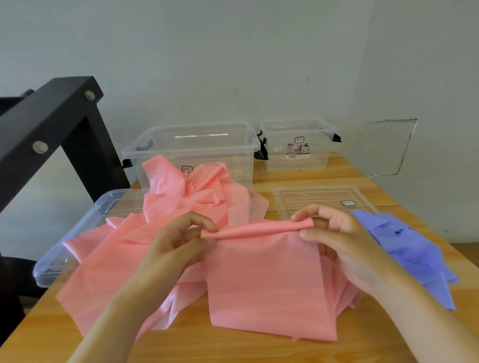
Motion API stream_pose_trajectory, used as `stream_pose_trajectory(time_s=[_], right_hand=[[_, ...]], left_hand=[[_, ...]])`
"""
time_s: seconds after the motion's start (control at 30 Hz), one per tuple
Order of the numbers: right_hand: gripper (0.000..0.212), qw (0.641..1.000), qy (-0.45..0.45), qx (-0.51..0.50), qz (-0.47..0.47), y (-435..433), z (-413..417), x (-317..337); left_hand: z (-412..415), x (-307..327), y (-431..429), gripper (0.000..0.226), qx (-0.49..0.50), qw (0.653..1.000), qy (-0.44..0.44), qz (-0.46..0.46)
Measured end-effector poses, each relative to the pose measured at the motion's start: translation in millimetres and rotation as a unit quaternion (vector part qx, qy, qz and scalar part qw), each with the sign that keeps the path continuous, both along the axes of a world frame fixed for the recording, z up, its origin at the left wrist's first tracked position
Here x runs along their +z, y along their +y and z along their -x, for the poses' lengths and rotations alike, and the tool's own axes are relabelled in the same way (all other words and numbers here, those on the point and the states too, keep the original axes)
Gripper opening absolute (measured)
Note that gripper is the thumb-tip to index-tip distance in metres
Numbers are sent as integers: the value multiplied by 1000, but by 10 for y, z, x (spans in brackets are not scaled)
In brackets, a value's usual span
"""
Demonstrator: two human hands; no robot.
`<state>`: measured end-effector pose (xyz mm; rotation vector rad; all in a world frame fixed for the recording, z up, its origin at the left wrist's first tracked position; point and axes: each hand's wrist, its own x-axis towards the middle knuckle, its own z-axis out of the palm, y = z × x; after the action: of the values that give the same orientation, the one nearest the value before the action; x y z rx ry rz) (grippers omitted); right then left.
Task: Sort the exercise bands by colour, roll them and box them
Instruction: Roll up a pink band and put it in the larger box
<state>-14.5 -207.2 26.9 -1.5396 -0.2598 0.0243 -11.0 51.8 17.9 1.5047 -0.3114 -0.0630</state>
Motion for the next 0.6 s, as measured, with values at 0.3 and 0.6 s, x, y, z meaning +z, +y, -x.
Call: stream_pose_trajectory(time_s=[0.3,0.6], right_hand=[[20,995,-17,-54,82,3,-6,-38],[16,999,-13,-30,36,-26,-7,-23]], left_hand=[[-36,-14,-36,21,101,991,-57,-70],[15,7,-6,12,22,1000,-17,7]])
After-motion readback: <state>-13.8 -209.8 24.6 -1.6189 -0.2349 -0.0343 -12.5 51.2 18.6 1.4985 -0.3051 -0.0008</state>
